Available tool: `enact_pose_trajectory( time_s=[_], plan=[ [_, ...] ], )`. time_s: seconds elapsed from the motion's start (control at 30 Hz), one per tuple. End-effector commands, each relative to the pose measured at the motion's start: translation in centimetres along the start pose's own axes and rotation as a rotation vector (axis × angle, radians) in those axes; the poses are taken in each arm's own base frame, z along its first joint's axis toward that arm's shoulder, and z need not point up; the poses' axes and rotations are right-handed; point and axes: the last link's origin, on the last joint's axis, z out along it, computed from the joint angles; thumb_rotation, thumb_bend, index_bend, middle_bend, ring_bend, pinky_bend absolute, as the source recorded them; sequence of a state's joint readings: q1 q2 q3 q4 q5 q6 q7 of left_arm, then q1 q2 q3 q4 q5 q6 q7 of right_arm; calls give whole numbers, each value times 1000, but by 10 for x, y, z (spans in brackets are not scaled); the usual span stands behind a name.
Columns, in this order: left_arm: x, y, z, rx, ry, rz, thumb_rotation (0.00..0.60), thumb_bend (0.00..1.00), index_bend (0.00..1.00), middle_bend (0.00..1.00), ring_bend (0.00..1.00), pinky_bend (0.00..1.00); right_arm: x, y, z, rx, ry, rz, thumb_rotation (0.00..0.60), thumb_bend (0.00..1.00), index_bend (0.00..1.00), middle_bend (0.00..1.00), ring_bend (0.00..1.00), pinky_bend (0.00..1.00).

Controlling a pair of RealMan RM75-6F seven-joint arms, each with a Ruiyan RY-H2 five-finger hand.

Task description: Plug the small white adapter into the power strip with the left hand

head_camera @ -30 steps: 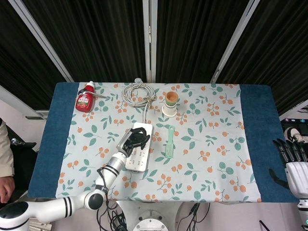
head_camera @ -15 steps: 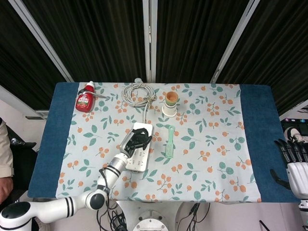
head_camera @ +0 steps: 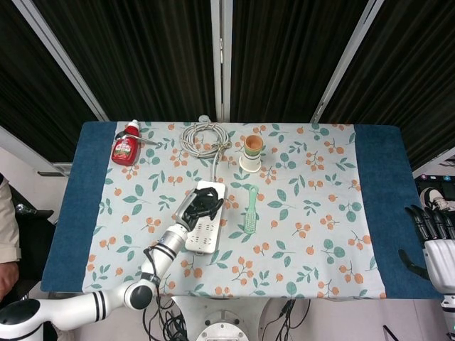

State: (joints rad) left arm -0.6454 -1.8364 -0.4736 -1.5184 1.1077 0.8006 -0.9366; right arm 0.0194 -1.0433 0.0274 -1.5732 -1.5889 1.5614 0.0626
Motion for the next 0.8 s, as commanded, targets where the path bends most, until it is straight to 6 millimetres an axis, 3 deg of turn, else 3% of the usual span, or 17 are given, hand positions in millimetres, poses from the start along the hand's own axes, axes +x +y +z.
enact_pose_trajectory(
  time_s=[0.03, 0.2, 0.37, 0.47, 0.57, 0.67, 0.8],
  plan=[
    [6, 28, -4, -90, 2, 36, 600, 555, 785, 827, 739, 747, 1, 0, 0, 2, 1, -2, 600, 219, 0, 66, 0, 0],
    [35, 63, -20, -200, 40, 301, 600, 540, 621, 713, 631, 665, 2, 2, 0, 1, -3, -5, 600, 220, 0, 66, 0, 0],
    [97, 93, -49, -289, 201, 905, 600, 503, 427, 566, 458, 474, 2, 5, 2, 7, -18, -4, 600, 220, 0, 66, 0, 0],
    [136, 106, -74, -300, 351, 1299, 600, 404, 377, 489, 357, 326, 1, 6, 3, 13, -23, 2, 600, 219, 0, 66, 0, 0],
    [169, 113, -107, -216, 474, 1630, 600, 191, 310, 365, 232, 167, 2, 8, 5, 15, -16, 8, 600, 219, 0, 60, 0, 0],
    [190, 118, -144, -91, 566, 1808, 600, 63, 236, 224, 91, 17, 3, 11, 7, 16, -10, 14, 600, 215, 0, 30, 0, 0],
    [203, 118, -189, 13, 645, 1853, 600, 47, 203, 156, 37, 0, 3, 14, 10, 15, 5, 24, 600, 150, 0, 0, 0, 0]
  ],
)
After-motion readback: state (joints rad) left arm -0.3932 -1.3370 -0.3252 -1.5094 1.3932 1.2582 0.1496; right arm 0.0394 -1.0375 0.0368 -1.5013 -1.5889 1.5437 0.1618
